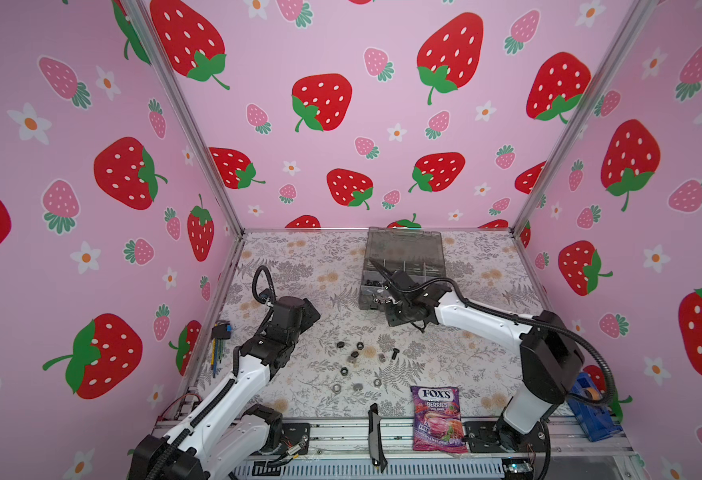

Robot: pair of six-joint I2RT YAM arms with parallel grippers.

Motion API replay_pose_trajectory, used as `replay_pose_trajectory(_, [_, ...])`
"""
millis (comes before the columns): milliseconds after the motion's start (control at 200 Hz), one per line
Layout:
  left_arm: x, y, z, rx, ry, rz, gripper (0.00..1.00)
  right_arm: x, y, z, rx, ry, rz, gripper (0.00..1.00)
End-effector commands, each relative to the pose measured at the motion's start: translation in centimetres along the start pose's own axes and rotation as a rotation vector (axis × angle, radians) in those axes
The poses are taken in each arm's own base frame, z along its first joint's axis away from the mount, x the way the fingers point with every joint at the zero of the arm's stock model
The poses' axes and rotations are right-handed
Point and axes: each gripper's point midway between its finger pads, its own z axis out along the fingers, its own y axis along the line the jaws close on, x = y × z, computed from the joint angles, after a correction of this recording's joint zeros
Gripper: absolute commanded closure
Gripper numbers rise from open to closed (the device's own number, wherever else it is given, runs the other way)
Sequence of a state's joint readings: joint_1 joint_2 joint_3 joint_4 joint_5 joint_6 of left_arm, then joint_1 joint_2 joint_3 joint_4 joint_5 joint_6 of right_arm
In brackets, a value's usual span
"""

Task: Sort the screws and nuts into containers
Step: 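Lift the black bolt and carry it over the organizer box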

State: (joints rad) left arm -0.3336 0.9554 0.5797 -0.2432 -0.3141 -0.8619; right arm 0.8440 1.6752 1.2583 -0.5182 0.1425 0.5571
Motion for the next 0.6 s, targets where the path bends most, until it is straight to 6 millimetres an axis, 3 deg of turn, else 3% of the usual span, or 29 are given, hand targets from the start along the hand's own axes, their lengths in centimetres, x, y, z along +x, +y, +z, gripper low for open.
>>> replay_pose_trajectory(0, [-0.9, 0.1, -0.2, -0.013, -0.031, -0.012, 0.01, -0.8, -3.4, -0.3, 0.047, -0.014, 0.036, 1.0])
replay_pose_trajectory(175, [-0.9, 0.1, -0.1, -0.015, -0.031, -0.02, 0.01, -1.4, -6.5, 0.8, 0.055, 0.013, 0.08, 1.0])
replay_pose_trajectory(595, [-0.7, 0.3, -0.2, -0.019, -0.026, -0.025, 0.01, -0.9, -8.8, 3.8, 0.104, 0.084, 0.058, 1.0])
